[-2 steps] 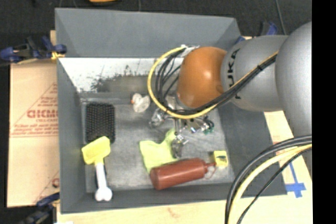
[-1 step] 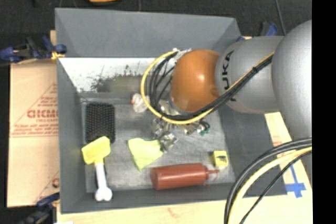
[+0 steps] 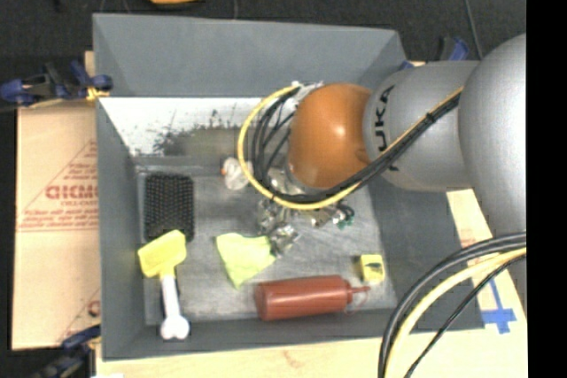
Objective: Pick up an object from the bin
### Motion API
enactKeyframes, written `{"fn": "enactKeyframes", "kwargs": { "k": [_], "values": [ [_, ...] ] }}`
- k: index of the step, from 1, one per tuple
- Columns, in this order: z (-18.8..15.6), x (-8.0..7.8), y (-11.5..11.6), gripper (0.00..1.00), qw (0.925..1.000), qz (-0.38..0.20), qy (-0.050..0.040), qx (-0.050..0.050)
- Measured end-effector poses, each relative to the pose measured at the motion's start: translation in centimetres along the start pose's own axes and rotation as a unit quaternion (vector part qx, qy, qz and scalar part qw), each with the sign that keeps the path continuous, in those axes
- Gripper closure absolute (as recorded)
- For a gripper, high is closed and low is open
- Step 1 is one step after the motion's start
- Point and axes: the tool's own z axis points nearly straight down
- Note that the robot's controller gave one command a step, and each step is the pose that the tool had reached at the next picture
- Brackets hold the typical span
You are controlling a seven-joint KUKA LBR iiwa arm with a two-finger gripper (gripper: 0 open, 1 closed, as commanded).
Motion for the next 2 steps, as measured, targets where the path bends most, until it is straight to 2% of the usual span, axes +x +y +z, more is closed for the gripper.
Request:
{"fn": "enactKeyframes", "kwargs": {
  "k": [1, 2],
  "values": [
    [-0.3, 0.1, 0.0, 1.00, 1.0000, 0.000, 0.0006, -0.001],
    [-1.9, 0.2, 0.1, 1.00, 1.0000, 0.001, 0.0034, -0.003]
  ]
}}
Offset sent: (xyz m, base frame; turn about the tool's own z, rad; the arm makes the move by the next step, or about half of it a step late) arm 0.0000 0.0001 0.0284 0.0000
